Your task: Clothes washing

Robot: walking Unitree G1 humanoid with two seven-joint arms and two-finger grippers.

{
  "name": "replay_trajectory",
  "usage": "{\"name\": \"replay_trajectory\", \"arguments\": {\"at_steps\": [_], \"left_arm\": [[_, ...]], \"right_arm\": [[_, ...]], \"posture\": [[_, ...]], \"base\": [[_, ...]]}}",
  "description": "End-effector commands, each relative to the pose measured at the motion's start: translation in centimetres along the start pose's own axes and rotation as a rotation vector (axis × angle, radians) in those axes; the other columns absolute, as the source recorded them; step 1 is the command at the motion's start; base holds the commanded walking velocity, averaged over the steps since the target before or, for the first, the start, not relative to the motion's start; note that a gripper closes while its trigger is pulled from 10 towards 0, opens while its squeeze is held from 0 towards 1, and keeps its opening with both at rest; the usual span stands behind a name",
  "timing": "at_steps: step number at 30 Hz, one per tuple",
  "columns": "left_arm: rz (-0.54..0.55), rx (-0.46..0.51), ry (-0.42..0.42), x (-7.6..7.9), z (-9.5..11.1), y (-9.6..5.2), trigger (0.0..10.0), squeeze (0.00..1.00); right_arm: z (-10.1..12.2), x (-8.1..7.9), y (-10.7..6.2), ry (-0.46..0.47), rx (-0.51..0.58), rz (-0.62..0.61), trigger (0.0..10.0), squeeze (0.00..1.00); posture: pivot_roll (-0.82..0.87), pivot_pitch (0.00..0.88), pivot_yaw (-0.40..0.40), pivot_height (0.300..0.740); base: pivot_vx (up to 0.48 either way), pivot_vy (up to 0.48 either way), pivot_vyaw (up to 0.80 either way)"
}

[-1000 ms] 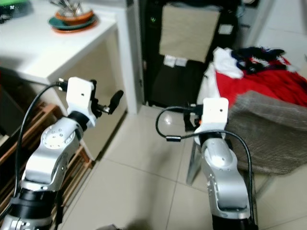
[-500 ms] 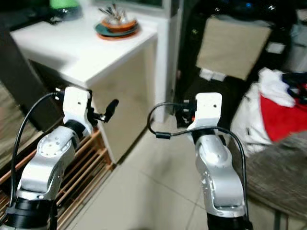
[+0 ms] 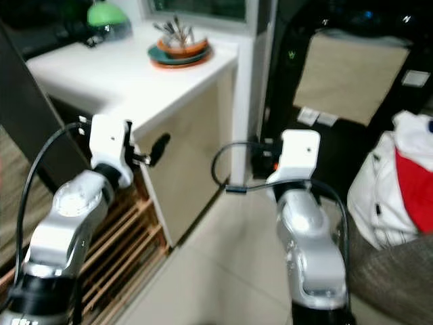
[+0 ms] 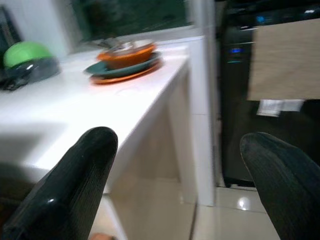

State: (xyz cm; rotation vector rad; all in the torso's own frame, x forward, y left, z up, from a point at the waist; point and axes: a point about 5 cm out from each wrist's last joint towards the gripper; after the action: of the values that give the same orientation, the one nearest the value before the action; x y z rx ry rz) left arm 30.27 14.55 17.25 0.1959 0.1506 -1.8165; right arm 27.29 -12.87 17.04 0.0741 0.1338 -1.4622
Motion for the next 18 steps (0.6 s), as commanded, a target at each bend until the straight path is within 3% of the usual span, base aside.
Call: {"name": "replay_trajectory", "arguments": {"at_steps": [1,10,15,18], "left_arm": [[-0.018,0.012,-0.003,0.57,0.58,0.36,10.0,0.00],[-0.038,0.026,-0.001,0.89,0.90,0.68,10.0,0.00],[-0.036,0.031,-0.004,0.90,1.10,0.66,10.0,0.00],[-0.034,0.032,-0.004,0.84,1.11,0.65,10.0,0.00]], "right_arm": [[0.42,0.82,-0.17,-0.003,0.013,-0.035,10.0,0.00],[0.76,1.16,-0.03,-0.013,0.025,-0.055,10.0,0.00],[0.72,1.09,0.06,-0.018,0.020,-0.042,10.0,0.00],[0.54,0.99,0.07,-0.029,0.010,-0.030,10.0,0.00]], "posture": [[-0.15,0.000,0.062,0.740],[-0.16,0.000,0.069,0.740],[-0.15,0.000,0.064,0.740],[-0.15,0.000,0.057,0.740]], "base": [[0.375,0.000,0.00],[0.377,0.000,0.00],[0.378,0.000,-0.80],[0.375,0.000,0.00]]}}
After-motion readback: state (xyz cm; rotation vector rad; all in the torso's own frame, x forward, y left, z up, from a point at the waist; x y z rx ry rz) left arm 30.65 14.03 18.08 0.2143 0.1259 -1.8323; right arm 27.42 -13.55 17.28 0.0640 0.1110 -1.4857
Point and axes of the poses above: a point about 5 cm out from each wrist's last joint towards the gripper, its own y axis pointing out of the wrist towards the gripper, its own z axis along the axis of the wrist's last joint, x = y × z, and after that the axes turned 5 degrees about y, right-handed
